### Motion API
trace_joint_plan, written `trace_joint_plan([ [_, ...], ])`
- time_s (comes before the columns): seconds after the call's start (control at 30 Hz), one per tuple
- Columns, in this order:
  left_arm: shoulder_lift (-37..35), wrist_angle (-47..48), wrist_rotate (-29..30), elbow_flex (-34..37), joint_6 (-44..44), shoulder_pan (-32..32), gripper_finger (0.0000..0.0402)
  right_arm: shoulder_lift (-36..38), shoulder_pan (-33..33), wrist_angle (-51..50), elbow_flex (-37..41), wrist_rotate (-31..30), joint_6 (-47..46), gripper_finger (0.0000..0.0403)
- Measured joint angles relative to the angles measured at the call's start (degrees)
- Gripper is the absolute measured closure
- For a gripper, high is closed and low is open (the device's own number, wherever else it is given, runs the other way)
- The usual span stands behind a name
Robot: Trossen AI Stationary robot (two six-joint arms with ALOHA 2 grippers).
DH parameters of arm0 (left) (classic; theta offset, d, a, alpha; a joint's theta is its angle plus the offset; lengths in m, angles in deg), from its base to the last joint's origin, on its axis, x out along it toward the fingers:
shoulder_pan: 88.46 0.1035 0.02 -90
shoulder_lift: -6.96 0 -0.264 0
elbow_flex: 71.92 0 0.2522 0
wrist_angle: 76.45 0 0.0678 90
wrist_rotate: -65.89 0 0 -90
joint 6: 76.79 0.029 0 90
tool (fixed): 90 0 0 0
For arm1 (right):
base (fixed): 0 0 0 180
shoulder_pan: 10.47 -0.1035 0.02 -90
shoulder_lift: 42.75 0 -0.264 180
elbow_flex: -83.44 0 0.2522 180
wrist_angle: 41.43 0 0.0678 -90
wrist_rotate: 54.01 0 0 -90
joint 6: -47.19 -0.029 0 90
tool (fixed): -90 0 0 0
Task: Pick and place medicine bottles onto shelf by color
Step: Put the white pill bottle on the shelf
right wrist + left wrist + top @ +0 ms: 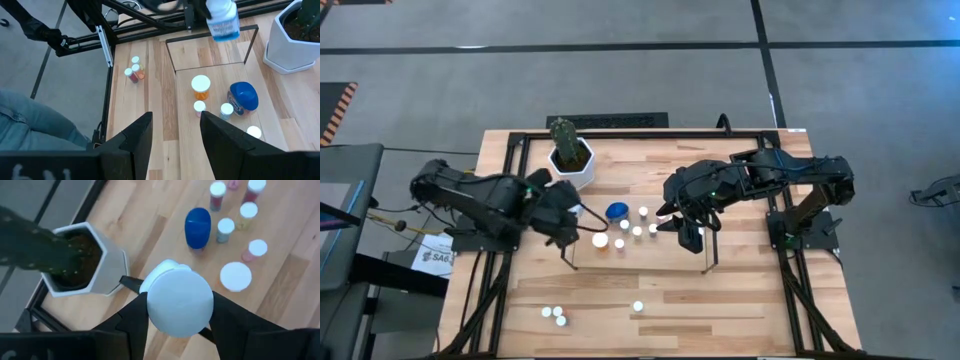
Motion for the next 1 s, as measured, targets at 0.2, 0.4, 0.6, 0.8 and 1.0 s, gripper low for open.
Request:
trace_joint_plan([
  [0.2,2.24,-4.73,-1.97,0.58,6.56,3.37,0.0241,0.0,0.0,0.0,0.0,0.0,0.0,0.0217],
  [0.4,1.1,-10.89,-6.29,4.17,10.64,6.82,0.0241,0.0,0.0,0.26,0.0,0.01,0.0,0.0217],
  [0.6,1.1,-15.02,-10.85,8.76,12.54,11.1,0.0241,0.0,0.0,0.59,0.0,0.02,0.0,0.0217],
  [0.8,1.1,-20.06,-14.82,12.1,13.89,14.95,0.0241,0.0,0.0,0.61,0.0,0.0,0.0,0.0217],
  [1.0,1.1,-23.73,-15.98,16.33,10.85,16.41,0.0241,0.0,0.01,0.68,0.0,0.01,0.0,0.0217],
])
